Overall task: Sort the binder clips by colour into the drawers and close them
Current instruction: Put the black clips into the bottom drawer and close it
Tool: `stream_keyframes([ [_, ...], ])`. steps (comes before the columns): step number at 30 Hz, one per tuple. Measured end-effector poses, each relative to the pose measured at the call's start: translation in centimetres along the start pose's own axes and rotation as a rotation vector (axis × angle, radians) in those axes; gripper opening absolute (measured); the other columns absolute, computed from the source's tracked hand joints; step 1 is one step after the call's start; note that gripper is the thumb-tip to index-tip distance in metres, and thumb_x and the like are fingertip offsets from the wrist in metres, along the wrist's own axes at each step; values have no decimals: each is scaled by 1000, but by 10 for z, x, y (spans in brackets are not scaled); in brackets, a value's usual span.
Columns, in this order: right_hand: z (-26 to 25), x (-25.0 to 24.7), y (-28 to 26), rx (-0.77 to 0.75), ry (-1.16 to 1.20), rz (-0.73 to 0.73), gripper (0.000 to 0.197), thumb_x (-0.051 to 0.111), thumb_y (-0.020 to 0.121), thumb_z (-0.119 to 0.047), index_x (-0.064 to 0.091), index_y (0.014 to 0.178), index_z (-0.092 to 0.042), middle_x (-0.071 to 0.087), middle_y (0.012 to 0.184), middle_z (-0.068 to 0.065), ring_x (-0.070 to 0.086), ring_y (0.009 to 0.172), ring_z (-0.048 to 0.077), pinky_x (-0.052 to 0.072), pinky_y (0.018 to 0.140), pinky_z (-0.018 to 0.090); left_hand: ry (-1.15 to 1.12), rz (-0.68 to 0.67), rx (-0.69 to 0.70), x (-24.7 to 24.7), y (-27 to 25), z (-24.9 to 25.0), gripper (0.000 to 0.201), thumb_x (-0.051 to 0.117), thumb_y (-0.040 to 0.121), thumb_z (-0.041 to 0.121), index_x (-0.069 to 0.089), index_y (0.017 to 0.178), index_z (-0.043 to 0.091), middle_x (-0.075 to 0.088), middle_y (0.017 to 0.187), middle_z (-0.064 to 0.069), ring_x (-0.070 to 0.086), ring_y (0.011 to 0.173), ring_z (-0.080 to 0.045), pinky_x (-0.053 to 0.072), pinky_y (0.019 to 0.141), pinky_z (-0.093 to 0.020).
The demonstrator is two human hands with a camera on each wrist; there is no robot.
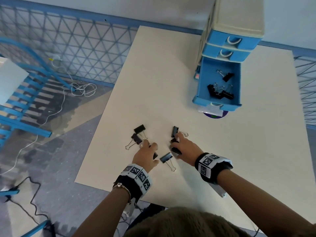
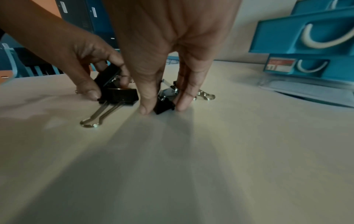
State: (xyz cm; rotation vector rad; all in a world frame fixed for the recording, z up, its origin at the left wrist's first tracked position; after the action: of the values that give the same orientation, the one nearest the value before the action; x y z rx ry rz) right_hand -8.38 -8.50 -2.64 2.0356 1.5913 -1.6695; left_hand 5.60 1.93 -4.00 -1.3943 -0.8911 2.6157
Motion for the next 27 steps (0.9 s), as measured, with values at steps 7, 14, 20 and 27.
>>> stream_keyframes([
  [7, 25, 3, -25, 19, 112, 162, 34, 49, 82, 2, 59, 112, -12, 43, 132, 13, 57, 98, 36, 47, 76, 37, -99, 155, 38, 2, -3, 6, 20, 60, 81, 11, 52, 98, 6, 47, 105, -13, 52, 70, -24, 47, 63, -31],
  [14, 52, -12, -43, 43, 395, 443, 38, 53, 73, 6, 66, 103, -12, 62, 108, 9, 59, 81, 19, 46, 78, 25, -232, 263, 85, -13, 6, 26, 16, 62, 81, 8, 56, 96, 5, 51, 94, -6, 54, 76, -20, 44, 69, -26],
  [20, 71, -45, -57, 77, 615, 695, 27, 62, 74, 3, 68, 95, -12, 64, 93, 4, 56, 69, 9, 44, 66, 12, -261, 361, 245, -50, 40, 94, 19, 65, 80, 9, 60, 98, 5, 58, 104, -12, 58, 88, -23, 41, 79, -24],
  [27, 97, -111, -58, 104, 589, 927, 23, 63, 76, -2, 68, 96, -13, 68, 90, 7, 55, 67, 12, 51, 73, 30, -240, 363, 419, -91, 92, 181, 20, 63, 82, 7, 58, 101, 5, 57, 110, -12, 58, 97, -25, 37, 80, -20],
])
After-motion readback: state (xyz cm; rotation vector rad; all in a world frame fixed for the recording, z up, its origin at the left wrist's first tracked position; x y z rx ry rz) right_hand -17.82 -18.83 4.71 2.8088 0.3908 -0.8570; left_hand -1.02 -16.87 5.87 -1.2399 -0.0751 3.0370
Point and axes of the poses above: each hand's wrist, its own y-axis towards the middle knuckle, its own x-axis out of the palm, z = x × y, the point moved 1 cm from there along y, towards the middle knuckle
